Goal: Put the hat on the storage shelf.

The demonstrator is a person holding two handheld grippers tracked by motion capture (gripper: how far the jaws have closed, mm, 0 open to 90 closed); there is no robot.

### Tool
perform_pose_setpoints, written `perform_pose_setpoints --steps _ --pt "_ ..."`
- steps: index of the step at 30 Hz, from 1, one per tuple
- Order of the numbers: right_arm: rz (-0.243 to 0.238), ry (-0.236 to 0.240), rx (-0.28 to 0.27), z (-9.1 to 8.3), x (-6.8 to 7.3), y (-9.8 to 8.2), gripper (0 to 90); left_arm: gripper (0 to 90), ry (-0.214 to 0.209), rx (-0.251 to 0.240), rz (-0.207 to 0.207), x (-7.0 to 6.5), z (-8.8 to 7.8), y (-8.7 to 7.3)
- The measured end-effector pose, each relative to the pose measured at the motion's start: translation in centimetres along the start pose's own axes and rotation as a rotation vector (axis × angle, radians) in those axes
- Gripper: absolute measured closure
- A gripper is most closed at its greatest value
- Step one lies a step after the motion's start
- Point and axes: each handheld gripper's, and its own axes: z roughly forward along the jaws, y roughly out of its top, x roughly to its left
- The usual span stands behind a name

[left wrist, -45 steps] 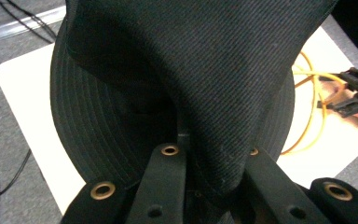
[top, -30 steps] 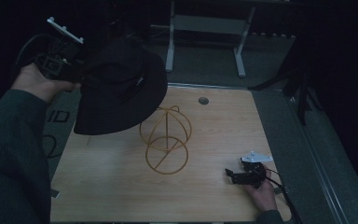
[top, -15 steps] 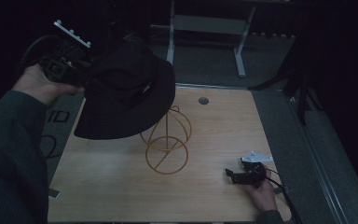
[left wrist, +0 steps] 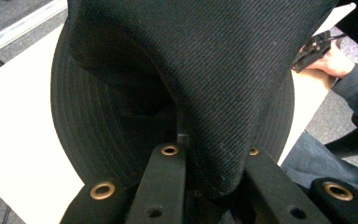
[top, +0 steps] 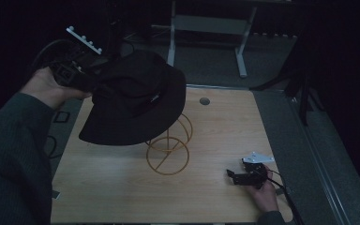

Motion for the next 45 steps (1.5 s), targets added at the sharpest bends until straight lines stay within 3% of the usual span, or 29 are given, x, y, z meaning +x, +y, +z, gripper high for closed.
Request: perform_pose_setpoints --steps 9,22,45 --pt "0.0 0.0 0.001 0.0 0.0 0.0 14.0 87.5 -0.029 0.006 0.035 -0.7 1.0 0.4" --pt "0.0 0.0 0.0 0.0 0.0 0.0 14.0 87.3 -0.06 0.045 0.073 -2.0 3.9 1.7" --pt "0.001 0.001 0.0 0.0 0.0 0.0 14.0 87.2 -0.084 0.077 0.117 -3.3 5.9 2.4"
